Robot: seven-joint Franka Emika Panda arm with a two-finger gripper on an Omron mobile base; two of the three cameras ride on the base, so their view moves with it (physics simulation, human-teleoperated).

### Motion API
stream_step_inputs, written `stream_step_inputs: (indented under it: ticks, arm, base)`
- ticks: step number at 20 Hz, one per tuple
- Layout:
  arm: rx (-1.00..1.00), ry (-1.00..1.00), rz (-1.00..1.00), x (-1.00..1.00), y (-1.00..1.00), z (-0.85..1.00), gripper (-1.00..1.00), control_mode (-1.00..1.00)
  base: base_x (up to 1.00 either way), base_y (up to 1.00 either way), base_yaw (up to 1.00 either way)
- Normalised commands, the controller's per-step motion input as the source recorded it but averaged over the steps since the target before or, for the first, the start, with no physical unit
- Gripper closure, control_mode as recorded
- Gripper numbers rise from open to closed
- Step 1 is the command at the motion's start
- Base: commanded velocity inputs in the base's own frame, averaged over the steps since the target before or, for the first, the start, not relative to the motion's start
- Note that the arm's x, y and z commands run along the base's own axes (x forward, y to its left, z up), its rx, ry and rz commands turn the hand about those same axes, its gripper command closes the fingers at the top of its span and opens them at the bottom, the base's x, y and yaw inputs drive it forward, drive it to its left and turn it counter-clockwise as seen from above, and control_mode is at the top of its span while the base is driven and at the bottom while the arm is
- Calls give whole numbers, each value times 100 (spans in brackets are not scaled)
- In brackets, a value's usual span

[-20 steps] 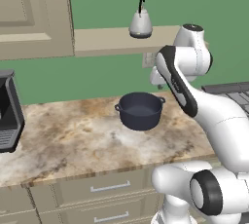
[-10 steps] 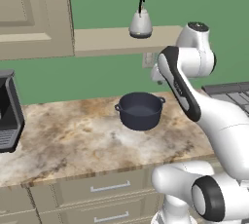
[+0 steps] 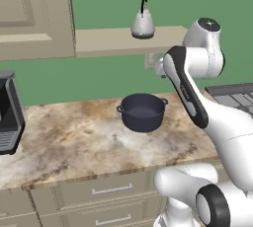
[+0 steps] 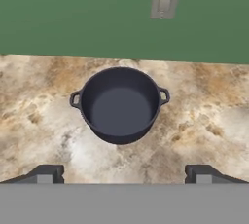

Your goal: Pick the kettle from the cabinet and place it on a stove burner. Then pick the pot from the counter and place it on another stove burner. Finally, turn both burners on.

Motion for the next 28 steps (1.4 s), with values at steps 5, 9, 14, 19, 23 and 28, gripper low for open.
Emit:
stream_step_inputs:
  ticks: [5,9,14,19,23,28]
  arm:
    - [0,-13,-1,-5,0,27,-100,-100]
    - [0,-16,-2,-8,0,30,-100,-100]
    - [0,-18,-2,-9,0,29,-100,-100]
    - [0,-18,-2,-8,0,28,-100,-100]
    - [0,-18,-3,-5,0,30,-100,-100]
    - [0,-18,-3,-5,0,28,-100,-100]
  base:
    - [0,0,0]
    - [0,0,0]
    - [0,0,0]
    - [0,0,0]
    - [0,0,0]
    - [0,0,0]
